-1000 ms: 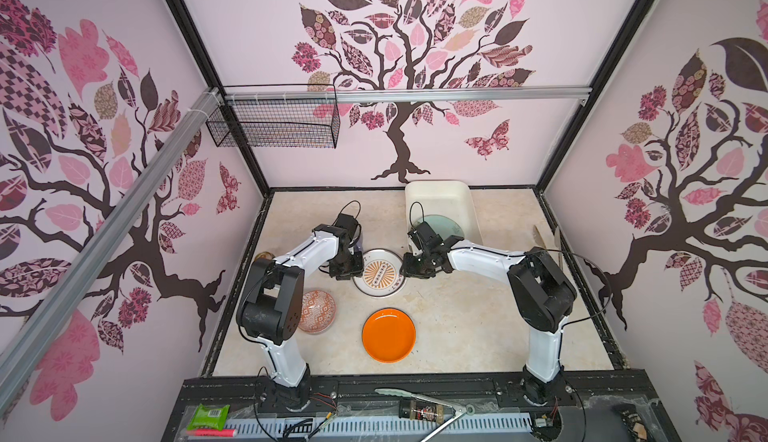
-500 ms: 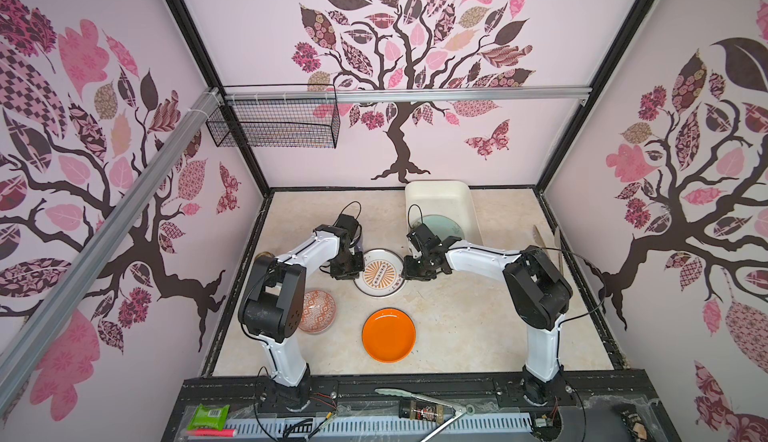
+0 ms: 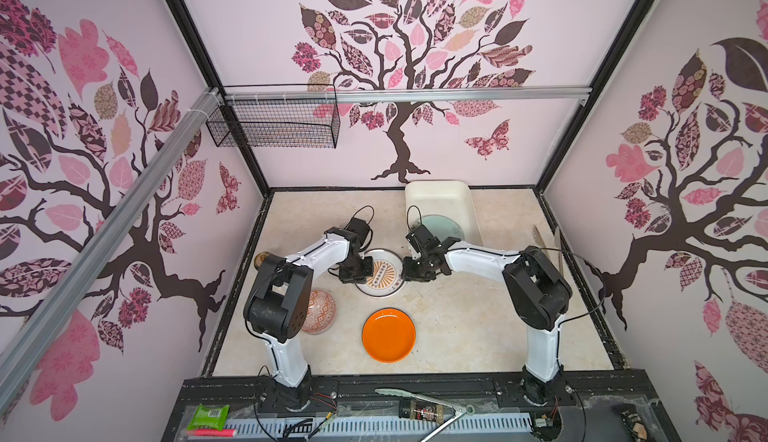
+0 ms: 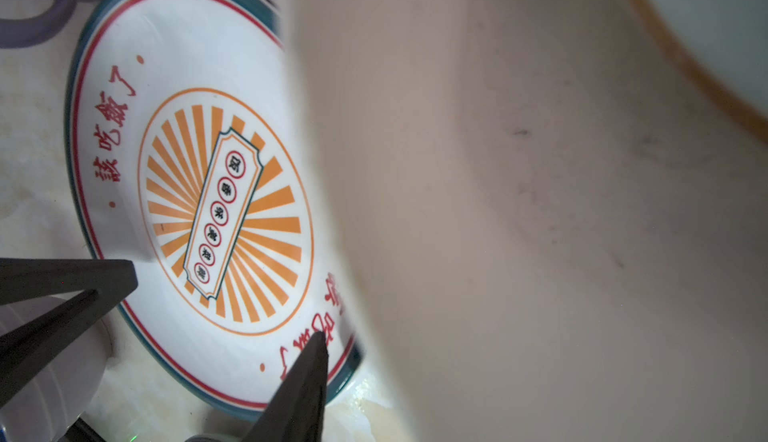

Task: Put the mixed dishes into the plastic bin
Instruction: 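Pinch the sunburst plate rim with both grippers and tilt it upward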

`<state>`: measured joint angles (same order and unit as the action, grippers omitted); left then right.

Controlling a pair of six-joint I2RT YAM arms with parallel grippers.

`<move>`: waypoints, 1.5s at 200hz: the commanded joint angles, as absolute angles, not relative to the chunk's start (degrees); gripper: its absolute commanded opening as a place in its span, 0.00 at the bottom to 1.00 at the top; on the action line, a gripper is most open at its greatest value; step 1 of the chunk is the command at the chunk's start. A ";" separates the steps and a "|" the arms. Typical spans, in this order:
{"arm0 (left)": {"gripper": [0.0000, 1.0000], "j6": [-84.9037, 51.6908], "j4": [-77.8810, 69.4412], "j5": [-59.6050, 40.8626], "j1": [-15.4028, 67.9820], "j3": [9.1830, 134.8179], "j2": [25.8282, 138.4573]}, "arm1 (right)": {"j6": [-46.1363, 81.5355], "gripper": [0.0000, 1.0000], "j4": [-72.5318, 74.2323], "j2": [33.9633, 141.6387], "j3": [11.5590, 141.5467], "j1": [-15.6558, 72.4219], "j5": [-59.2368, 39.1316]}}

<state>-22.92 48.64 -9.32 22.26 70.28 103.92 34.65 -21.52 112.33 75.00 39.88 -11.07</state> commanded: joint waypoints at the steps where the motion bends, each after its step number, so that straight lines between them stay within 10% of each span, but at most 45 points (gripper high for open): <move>1: 0.00 -23.38 47.98 -9.15 22.59 69.54 103.63 | 34.64 0.40 -21.93 112.89 74.34 40.48 -10.63; 300: 0.08 -23.64 49.19 -7.51 24.10 71.28 101.72 | 33.41 0.46 -23.92 97.04 62.27 33.36 -6.52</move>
